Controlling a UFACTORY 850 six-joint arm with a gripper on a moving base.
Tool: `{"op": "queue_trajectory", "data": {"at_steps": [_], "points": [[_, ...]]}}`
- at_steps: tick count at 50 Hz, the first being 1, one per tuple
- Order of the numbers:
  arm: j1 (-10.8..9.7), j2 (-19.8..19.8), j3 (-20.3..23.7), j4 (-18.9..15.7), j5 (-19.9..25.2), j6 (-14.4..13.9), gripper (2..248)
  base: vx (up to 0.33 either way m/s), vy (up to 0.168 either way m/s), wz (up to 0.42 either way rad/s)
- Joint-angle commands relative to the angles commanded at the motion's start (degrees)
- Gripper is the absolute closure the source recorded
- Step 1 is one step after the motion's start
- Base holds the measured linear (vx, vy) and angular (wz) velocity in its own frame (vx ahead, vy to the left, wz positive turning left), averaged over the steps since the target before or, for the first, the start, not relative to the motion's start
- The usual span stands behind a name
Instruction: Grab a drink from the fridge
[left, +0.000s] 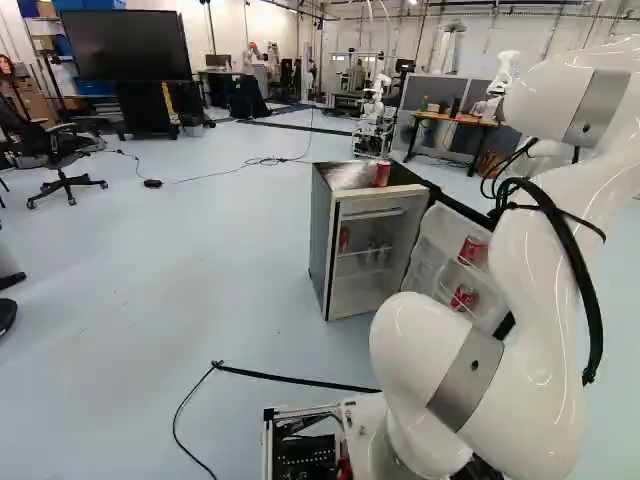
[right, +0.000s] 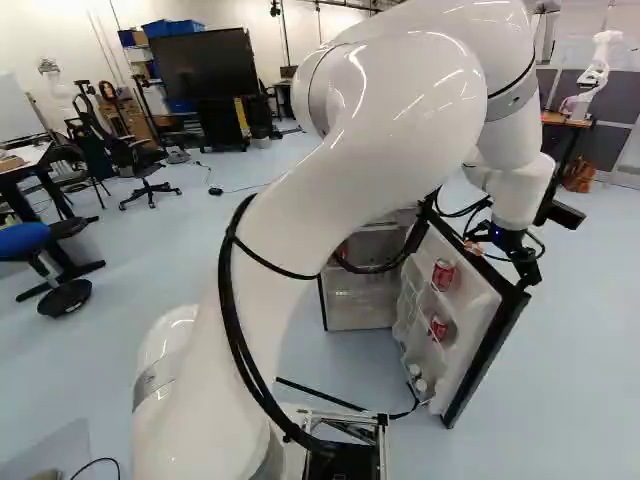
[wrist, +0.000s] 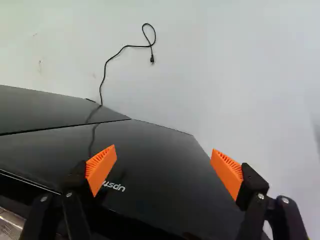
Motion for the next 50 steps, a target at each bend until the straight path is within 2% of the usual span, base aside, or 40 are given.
{"op": "queue_trajectory", "data": {"at_steps": [50], "points": [[-0.03, 11.89, 17.49, -3.94, 2.45, 0.00, 3, 0.000, 0.000, 0.000]]}}
